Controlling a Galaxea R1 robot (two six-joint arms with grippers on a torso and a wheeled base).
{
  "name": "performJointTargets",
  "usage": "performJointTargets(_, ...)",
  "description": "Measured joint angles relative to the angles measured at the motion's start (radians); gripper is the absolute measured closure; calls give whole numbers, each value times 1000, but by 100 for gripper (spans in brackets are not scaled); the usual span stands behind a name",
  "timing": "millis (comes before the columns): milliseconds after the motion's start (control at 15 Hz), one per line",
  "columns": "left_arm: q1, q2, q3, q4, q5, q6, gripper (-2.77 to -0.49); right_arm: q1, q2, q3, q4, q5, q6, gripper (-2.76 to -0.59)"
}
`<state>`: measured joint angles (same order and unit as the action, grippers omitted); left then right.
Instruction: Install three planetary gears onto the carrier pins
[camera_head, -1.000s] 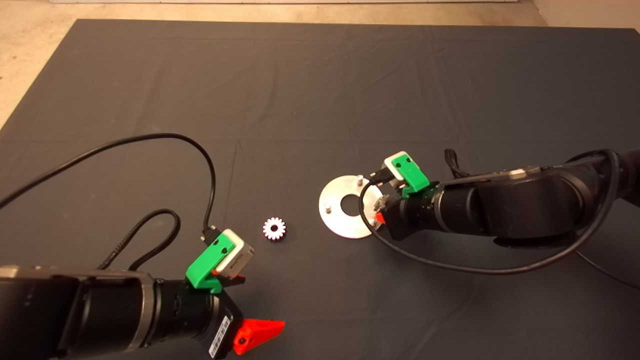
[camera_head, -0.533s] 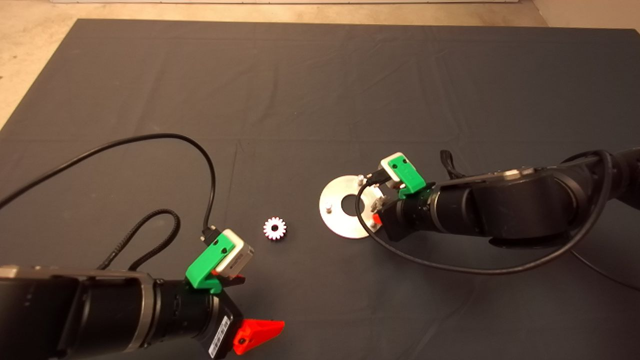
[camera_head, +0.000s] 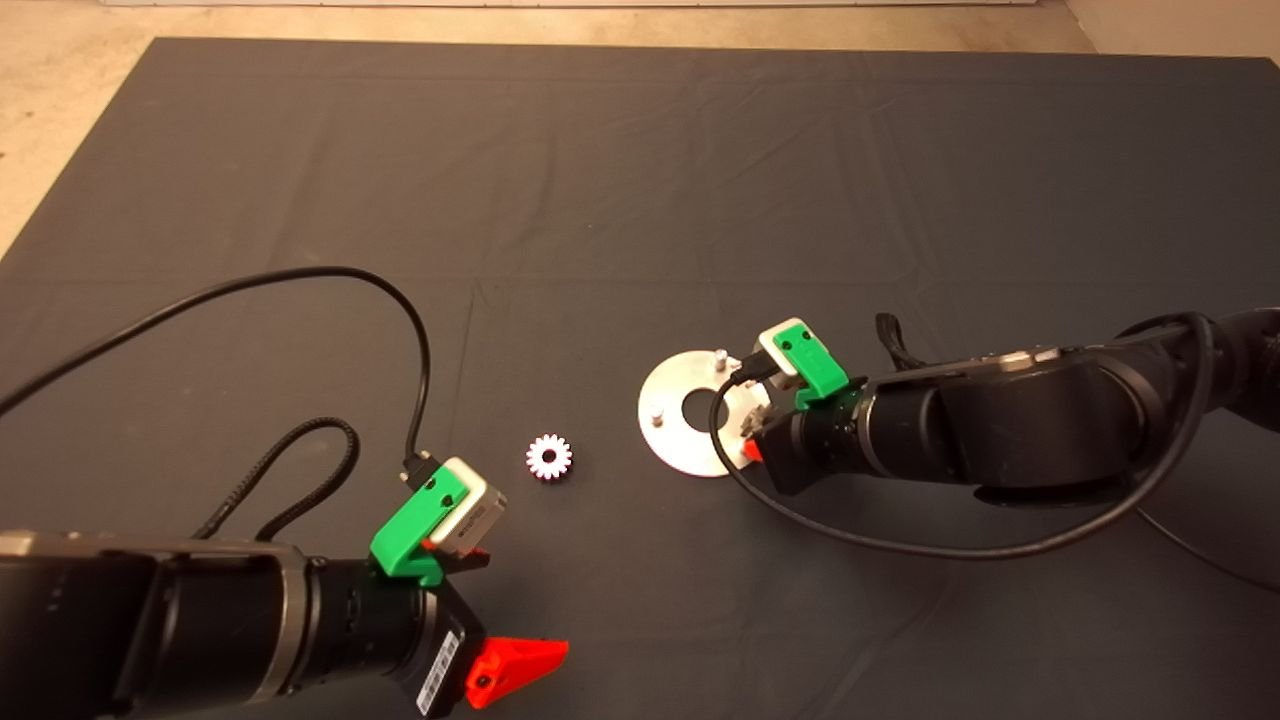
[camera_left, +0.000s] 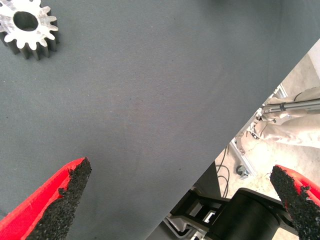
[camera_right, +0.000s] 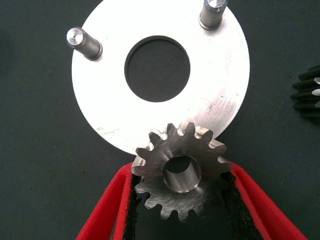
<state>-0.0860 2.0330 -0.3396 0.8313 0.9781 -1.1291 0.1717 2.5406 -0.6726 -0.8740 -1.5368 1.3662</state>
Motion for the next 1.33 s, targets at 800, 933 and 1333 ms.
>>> performJointTargets(800, 0, 0, 0, 0, -2, 0, -262, 0, 22, -40, 0, 3, -3, -105)
performJointTargets(933, 0, 0, 0, 0, -2, 0, -262, 0, 22, -40, 0, 2, -3, -105)
performJointTargets(1333, 0, -1, 0, 0, -3, 0, -262, 0, 23, -40, 1, 2, -3, -105)
